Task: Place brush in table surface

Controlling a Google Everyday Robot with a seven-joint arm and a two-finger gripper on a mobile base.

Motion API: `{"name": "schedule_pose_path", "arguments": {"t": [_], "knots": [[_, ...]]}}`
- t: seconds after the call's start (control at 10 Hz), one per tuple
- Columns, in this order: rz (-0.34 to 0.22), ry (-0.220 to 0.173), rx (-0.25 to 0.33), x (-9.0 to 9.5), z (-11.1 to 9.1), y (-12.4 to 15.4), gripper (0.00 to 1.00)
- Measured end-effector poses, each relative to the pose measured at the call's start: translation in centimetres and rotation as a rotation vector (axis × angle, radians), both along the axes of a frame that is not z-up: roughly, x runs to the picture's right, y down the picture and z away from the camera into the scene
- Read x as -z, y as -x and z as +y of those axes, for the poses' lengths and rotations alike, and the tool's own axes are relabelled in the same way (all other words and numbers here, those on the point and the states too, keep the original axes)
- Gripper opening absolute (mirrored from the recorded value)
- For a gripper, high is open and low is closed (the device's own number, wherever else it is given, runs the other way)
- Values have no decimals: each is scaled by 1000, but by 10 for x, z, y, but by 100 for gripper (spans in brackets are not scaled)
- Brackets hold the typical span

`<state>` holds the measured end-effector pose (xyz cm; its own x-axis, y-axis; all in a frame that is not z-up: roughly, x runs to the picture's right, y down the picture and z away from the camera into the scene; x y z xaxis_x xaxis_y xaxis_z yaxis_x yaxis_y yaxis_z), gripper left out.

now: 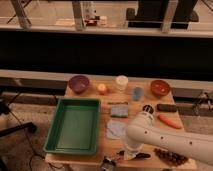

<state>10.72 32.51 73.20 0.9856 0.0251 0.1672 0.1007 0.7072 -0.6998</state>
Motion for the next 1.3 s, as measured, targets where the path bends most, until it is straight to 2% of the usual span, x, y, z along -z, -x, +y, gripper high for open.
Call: {"name": "schedule_pose_path", "arguments": {"t": [0.2, 0.4, 0.5, 0.8, 1.1, 1.2, 1.3], "knots": [[8, -1, -5, 1, -5, -1, 11], [11, 1, 0, 1, -7, 0, 18], [15, 2, -3, 2, -12, 0, 28], [22, 4, -9, 3, -17, -2, 47], [32, 6, -17, 2, -25, -7, 43], [35, 6, -19, -1, -30, -8, 47], [34, 7, -18, -1, -31, -8, 56]]}}
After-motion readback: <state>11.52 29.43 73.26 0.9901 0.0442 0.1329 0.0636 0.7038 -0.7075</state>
